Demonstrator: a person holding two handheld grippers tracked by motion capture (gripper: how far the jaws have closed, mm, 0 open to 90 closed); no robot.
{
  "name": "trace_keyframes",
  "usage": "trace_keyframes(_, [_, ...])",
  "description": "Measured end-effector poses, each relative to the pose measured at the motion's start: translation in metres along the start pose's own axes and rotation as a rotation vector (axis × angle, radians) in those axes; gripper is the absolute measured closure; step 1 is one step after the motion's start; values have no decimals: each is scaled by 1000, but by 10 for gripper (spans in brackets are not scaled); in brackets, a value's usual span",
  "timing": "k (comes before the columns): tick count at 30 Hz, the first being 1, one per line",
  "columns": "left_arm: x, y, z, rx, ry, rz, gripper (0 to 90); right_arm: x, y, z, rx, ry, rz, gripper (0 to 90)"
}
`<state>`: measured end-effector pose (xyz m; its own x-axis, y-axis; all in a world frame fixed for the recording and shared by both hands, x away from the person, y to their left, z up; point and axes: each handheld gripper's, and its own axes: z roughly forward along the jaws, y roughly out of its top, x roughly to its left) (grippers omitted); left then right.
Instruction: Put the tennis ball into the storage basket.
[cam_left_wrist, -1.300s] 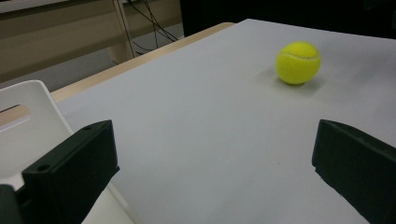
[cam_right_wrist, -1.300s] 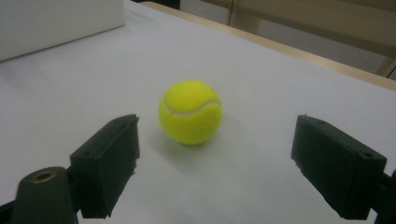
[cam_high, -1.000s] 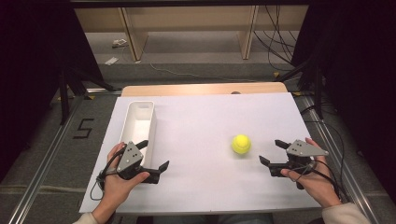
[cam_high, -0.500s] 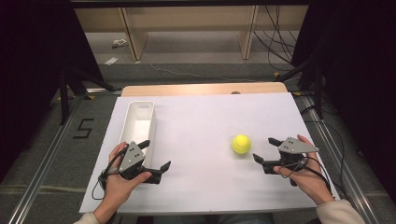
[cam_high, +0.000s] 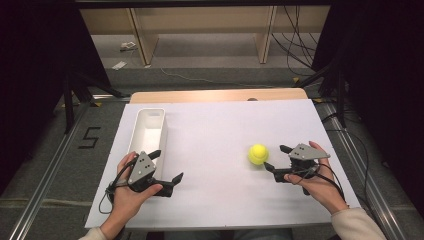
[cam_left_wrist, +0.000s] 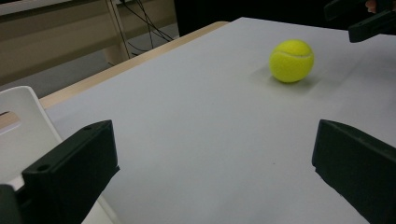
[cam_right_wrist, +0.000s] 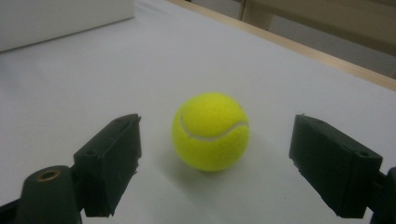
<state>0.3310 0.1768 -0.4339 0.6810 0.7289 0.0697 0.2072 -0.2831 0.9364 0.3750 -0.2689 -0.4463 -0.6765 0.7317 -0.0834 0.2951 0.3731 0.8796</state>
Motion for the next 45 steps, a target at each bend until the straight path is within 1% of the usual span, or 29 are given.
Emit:
trace_keyframes(8, [0,0,0,-2,-1,0,0,2,3,15,23,10,-13,164])
trace_keyframes(11, [0,0,0,-2,0,0,0,1,3,19,31,9,-8,164])
trace_keyframes(12, [0,0,0,-2,-1,0,0,0,3,23,39,9,-8,164])
trace_keyframes(14, [1,0,0,-4,0,0,0,-1,3,26,43,9,-9,164])
trace_keyframes(15, [1,0,0,-3,0,0,0,-2,3,31,49,8,-10,164])
trace_keyframes(18, [1,0,0,-4,0,0,0,-3,3,35,57,6,-14,164])
trace_keyframes(20, [1,0,0,-4,0,0,0,-3,3,40,68,5,-12,164])
trace_keyframes(21, [1,0,0,-3,0,2,0,-4,2,46,78,6,-17,164])
trace_keyframes(28, [0,0,0,-3,-2,3,0,-6,1,55,105,9,-17,164])
trace_keyframes(29, [0,1,0,-3,-1,3,0,-6,0,59,115,11,-15,165])
trace_keyframes(31, [0,1,0,-3,-1,4,0,-6,0,60,120,14,-15,165])
trace_keyframes(34, [1,0,0,-1,0,3,0,-4,0,66,132,17,-31,164])
trace_keyframes(45, [0,1,0,-3,-2,6,0,-7,-2,75,151,23,-13,166])
